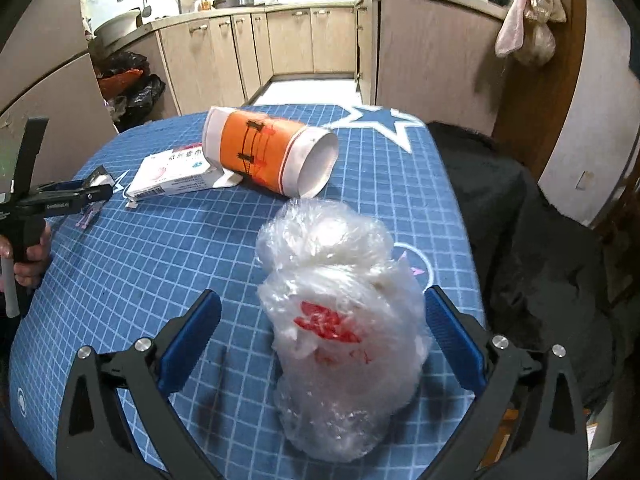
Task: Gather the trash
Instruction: 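Grasp the black tissue pack with left tool while right tool grasps clear plastic bag, then carry the tissue pack and plastic bag over the white bucket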
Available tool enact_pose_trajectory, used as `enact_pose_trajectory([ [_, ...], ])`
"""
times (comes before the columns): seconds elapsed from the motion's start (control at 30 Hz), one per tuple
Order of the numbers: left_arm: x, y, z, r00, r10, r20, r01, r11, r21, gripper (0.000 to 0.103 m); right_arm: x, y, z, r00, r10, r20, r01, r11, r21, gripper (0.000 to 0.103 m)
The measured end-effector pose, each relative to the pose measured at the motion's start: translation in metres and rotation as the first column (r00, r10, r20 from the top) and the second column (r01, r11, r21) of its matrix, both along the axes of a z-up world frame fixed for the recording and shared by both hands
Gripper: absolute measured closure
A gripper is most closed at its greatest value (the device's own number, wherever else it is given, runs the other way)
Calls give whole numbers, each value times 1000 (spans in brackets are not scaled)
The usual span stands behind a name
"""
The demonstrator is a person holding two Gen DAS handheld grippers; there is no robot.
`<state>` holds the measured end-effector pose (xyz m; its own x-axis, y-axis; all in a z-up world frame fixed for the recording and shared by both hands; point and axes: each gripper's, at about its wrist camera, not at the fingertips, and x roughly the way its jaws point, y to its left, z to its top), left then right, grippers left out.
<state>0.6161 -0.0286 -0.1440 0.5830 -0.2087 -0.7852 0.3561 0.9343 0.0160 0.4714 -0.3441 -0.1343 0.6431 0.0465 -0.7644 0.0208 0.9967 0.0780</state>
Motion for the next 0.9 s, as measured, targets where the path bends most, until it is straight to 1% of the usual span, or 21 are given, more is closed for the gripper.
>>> enact_pose_trajectory([
  [0.03, -2, -1, 1, 1000, -9, 6, 9, 1000, 1, 23, 2, -1, -2, 1000, 2, -17, -2, 1000, 23, 30],
  [0.07, -6, -3, 3, 999, -27, 18, 27, 1000, 1, 29, 2, -2, -2, 1000, -6, -15, 6, 1000, 23, 38],
  [0.1, -10, -7, 3, 999, -38, 24, 38, 999, -1, 36, 2, -1, -2, 1000, -6, -18, 7, 1000, 25, 41],
  [0.2, -20, -9, 2, 999, -26, 34, 26, 1000, 11, 38, -1, 2, -1, 1000, 4, -16, -3, 999, 41, 48],
  [0.3, -36, -10, 3, 999, -24, 42, 23, 999, 28, 40, -9, 5, 0, 1000, 13, -14, -12, 999, 50, 52],
  [0.37, -56, -11, 8, 998, -34, 50, 33, 999, 23, 40, -15, 6, 2, 1000, 13, -7, -13, 999, 49, 54],
  [0.47, -85, -13, 11, 997, -34, 66, 32, 999, 39, 40, -28, 5, 5, 1000, 19, 10, -20, 998, 66, 58],
  [0.6, -127, -15, 18, 994, -50, 92, 47, 998, 36, 40, -48, 9, 11, 999, 30, 32, -33, 997, 76, 59],
  [0.63, -140, -14, 22, 994, -50, 99, 48, 999, 18, 40, -53, 10, 12, 999, 32, 36, -35, 997, 75, 60],
  [0.73, -162, -7, 30, 996, -44, 81, 48, 998, -50, 40, -71, 15, 16, 998, 42, 51, -46, 996, 77, 60],
  [0.9, -201, -10, 40, 994, -71, 86, 78, 993, -89, 40, -105, 22, 28, 995, 52, 87, -60, 994, 87, 61],
])
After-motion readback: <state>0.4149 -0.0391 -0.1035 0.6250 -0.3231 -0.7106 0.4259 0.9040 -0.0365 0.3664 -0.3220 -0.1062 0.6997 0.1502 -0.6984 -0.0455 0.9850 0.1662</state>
